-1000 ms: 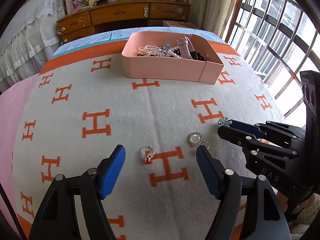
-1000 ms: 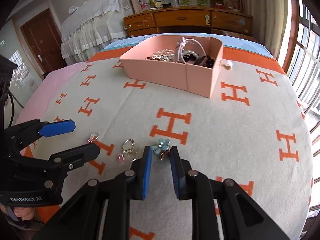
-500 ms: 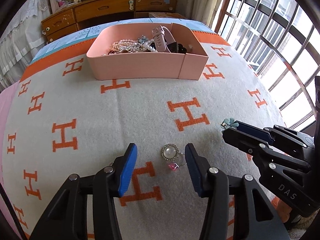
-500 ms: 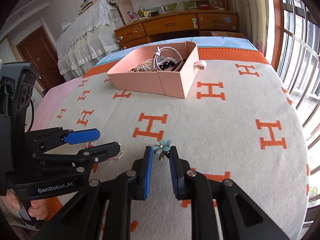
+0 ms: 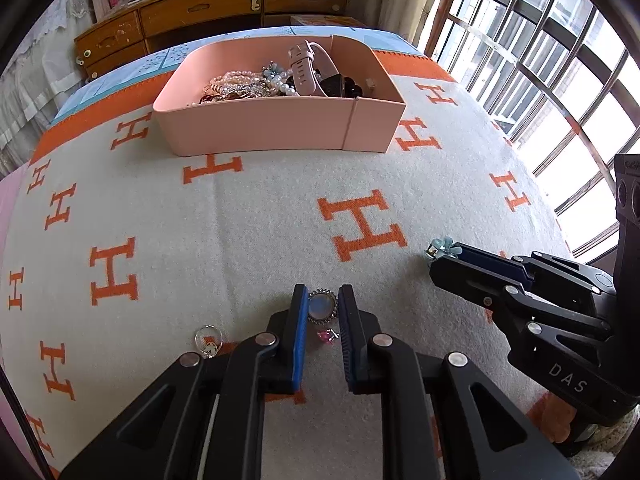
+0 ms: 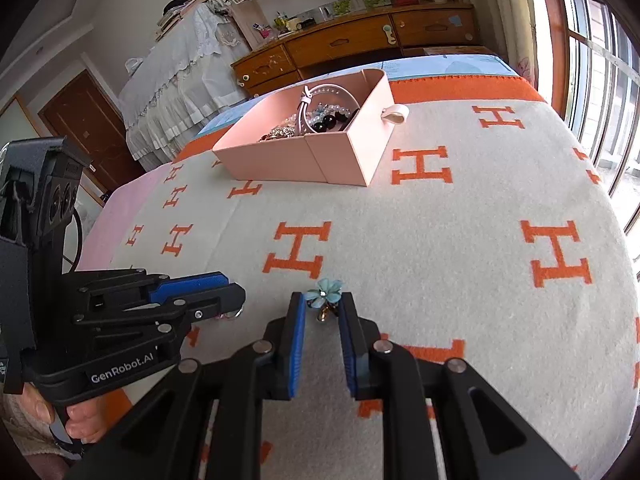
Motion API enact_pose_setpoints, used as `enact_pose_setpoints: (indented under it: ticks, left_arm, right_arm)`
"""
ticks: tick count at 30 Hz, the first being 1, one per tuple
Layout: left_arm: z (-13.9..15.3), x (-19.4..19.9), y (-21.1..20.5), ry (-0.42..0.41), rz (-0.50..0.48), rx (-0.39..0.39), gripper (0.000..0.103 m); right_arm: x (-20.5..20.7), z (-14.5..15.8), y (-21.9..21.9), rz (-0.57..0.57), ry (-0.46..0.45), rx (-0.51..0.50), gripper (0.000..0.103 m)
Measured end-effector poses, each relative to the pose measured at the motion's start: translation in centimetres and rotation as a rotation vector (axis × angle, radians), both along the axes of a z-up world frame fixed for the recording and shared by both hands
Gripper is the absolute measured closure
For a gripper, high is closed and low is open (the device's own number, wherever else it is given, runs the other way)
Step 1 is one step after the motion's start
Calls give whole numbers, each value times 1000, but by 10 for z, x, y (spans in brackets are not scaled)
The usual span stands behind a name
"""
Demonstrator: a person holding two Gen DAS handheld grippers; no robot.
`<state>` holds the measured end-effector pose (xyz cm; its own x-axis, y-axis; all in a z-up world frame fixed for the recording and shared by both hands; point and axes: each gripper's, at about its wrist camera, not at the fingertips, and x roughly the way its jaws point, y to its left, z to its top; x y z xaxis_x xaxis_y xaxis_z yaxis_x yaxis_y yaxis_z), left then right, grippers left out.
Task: Organize jewelry
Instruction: 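Carry the ring and flower earring into the pink box and open both tools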
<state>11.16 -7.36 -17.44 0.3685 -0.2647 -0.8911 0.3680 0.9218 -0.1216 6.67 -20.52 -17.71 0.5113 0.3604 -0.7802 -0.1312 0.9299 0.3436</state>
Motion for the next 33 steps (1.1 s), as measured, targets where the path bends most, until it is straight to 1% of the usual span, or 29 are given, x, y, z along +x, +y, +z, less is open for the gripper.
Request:
enact_pose_setpoints:
  ticks: [5, 10, 14, 17, 21, 24, 26, 29, 33]
  left_arm:
    - [9, 0, 10, -4, 29, -31, 91]
    - [34, -4, 24, -34, 49, -79, 91]
    - [60, 1, 36, -55, 56, -109, 91]
    - [84, 14, 41, -90, 54, -113, 91]
    - [115, 37, 41, -144, 59, -97, 91]
    - [132, 64, 38, -178, 72, -85, 91]
    - [140, 83, 36, -179, 79, -90, 91]
    - [144, 112, 33, -174, 92, -96, 91]
    - [134, 145, 26, -156, 108, -77, 91]
  right_arm:
    - [-1, 2, 1, -6, -9, -9, 86]
    - [-5, 12, 7, -4, -39, -29, 86]
    - [-6, 32, 10, 2, -77, -21, 86]
    - [2, 53, 10, 14, -98, 4, 86]
    - [27, 90, 10, 20, -133, 21, 86]
    - [51, 119, 7, 1, -166, 25, 86]
    - [73, 132, 4, -19, -173, 25, 86]
    - [106, 134, 1, -50, -145, 26, 86]
    - [144, 113, -2, -95, -78, 2, 86]
